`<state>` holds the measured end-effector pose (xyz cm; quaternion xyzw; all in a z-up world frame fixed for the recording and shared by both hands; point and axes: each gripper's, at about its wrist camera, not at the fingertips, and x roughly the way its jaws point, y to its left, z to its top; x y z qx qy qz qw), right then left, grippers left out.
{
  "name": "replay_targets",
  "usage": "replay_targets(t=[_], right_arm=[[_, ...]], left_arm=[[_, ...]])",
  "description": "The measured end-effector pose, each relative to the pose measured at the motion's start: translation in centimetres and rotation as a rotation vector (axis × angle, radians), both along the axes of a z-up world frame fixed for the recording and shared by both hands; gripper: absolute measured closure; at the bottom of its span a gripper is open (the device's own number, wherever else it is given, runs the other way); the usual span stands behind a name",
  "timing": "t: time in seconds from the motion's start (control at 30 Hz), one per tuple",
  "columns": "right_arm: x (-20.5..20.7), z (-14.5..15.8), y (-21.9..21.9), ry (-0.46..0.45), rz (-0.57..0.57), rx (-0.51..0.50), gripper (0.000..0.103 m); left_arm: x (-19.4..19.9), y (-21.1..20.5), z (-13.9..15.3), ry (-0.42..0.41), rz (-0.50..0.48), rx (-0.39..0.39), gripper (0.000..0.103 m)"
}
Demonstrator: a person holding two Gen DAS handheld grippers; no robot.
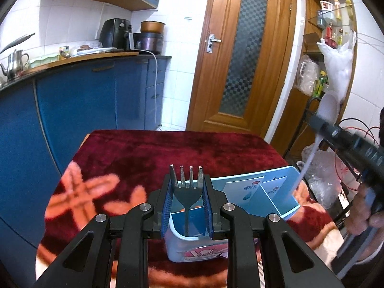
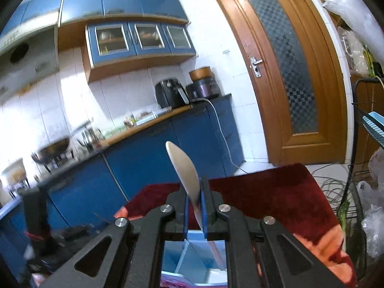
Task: Organize utensils
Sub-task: 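Lower the fork into the blue box with the left tool while the right tool drops the spoon in, then withdraw both open tools from the box back over the remaining utensils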
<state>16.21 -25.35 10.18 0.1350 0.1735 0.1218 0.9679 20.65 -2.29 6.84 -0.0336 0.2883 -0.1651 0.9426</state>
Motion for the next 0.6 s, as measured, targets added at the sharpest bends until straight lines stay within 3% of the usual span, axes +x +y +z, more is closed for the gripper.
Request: replay_targets(t=[0.1,0.13,0.23,0.6], right_arm=[[0.1,-1.0,0.3,0.029,0.010,-0.013,0.085],[0.0,-1.3,0.3,0.038,0.008,-0.017,0.077],[-0.5,-1.5,0.1,0.040,0.016,-0.010,0.069],[-3.5,-0.7,-0.3,0.025,0.011,-0.015,0.059]], left_arm=[[-0.2,0.1,0.2,0.002,0.005,0.005,0.076],[-0.3,0.1,0.2,0.001,0.007,0.007,0.070],[-0.7,0.1,0.6,-0.007,0.008,0.007,0.060],[-3.7,0.7,2.3,-0.021,-0.004,-0.014,0.053]])
